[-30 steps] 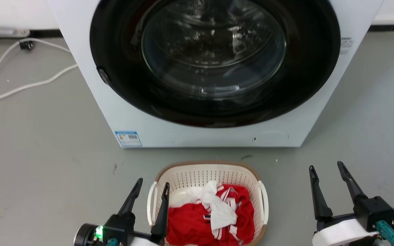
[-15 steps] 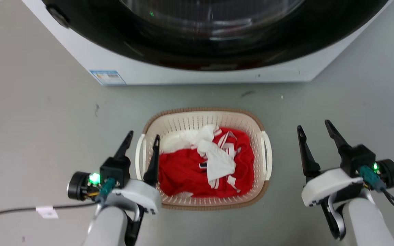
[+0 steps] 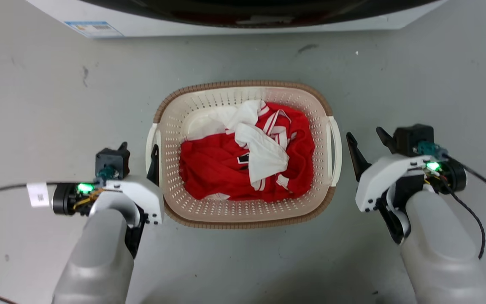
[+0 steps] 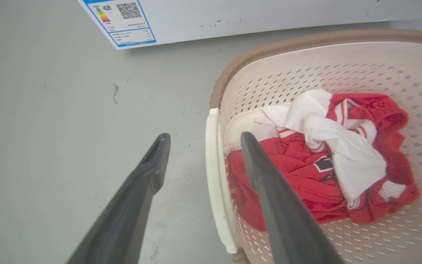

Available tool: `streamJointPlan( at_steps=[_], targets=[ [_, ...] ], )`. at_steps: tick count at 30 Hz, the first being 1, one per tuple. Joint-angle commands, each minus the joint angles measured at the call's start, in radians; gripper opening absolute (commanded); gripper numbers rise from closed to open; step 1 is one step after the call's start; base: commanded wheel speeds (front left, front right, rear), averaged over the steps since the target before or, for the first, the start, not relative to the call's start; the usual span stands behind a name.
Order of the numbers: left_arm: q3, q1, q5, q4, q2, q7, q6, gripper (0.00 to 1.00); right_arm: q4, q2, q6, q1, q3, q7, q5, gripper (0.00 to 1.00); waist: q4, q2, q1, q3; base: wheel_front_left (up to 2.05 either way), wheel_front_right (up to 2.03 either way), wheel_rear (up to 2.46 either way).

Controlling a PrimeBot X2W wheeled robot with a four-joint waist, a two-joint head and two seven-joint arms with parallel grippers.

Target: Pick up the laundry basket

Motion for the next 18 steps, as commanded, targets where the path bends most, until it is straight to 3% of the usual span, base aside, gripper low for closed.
streamJointPlan(
  at_steps=[1, 9, 18],
  targets=[
    [-0.005, -0.045, 0.002, 0.036, 0.007, 0.003, -0.006, 1.0, 0.035, 0.0, -0.001, -0.04, 0.014, 0.01, 0.025, 1.0, -0.004, 0.0, -0.0002, 0.032, 0.0, 0.0, 0.0],
    [-0.014, -0.173, -0.019, 0.238, 0.032, 0.054, -0.03, 1.0, 0.225, 0.0, -0.001, -0.184, 0.119, 0.079, 0.138, 1.0, -0.003, 0.0, -0.0002, 0.077, 0.0, 0.0, 0.0],
    [-0.043, -0.267, -0.042, 0.341, 0.043, 0.135, -0.054, 1.0, 0.371, 0.0, -0.001, -0.305, 0.229, 0.175, 0.203, 1.0, -0.002, 0.0, -0.0002, 0.124, 0.0, 0.0, 0.0]
  ],
)
